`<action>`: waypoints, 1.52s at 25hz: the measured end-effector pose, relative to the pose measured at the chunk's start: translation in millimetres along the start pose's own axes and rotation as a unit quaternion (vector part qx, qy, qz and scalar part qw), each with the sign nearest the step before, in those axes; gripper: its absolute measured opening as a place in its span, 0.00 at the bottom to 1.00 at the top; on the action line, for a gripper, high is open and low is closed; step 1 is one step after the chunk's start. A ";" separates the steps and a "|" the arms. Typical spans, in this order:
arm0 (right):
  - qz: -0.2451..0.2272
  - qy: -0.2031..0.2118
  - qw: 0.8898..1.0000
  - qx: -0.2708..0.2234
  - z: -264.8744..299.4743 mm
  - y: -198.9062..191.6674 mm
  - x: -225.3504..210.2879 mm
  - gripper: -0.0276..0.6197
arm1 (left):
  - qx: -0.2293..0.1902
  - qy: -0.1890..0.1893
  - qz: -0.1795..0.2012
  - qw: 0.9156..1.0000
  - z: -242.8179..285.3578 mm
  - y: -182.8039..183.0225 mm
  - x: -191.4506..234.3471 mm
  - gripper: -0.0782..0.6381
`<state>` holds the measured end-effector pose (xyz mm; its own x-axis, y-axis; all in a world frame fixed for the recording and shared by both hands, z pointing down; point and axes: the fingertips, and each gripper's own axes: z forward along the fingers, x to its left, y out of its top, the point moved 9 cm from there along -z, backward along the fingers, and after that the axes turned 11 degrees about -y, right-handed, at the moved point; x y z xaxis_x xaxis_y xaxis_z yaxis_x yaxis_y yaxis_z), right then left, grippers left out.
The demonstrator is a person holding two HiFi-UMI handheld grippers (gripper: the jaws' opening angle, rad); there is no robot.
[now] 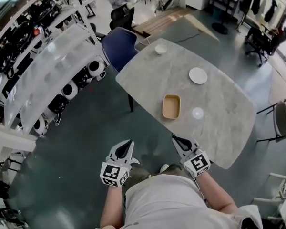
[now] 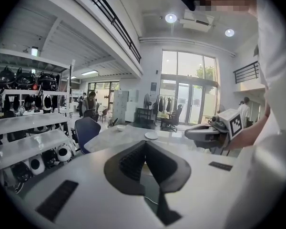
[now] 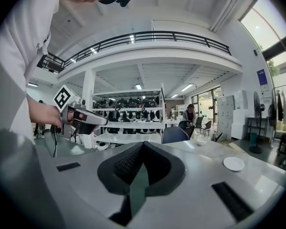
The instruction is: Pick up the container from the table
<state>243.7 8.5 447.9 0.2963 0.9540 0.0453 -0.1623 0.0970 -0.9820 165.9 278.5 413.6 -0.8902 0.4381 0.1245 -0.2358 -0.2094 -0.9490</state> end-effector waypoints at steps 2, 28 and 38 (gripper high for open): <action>0.002 0.000 1.000 0.003 16.8 -1.7 -1.9 0.06 | -0.001 0.001 -0.002 1.000 6.1 -1.0 15.9 0.11; -0.004 -0.117 0.992 0.053 283.2 57.2 18.4 0.06 | 0.019 -0.149 0.032 0.988 78.3 40.6 310.2 0.11; 0.030 -0.179 0.980 0.086 262.0 36.8 -25.6 0.06 | 0.068 -0.217 0.028 0.973 151.9 42.2 298.6 0.11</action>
<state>-16.5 62.0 458.7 -0.0637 0.9948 0.0799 -0.3346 0.0541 -0.9408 -169.1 267.6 454.8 -0.9771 0.0177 0.2119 -0.2046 -0.3491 -0.9145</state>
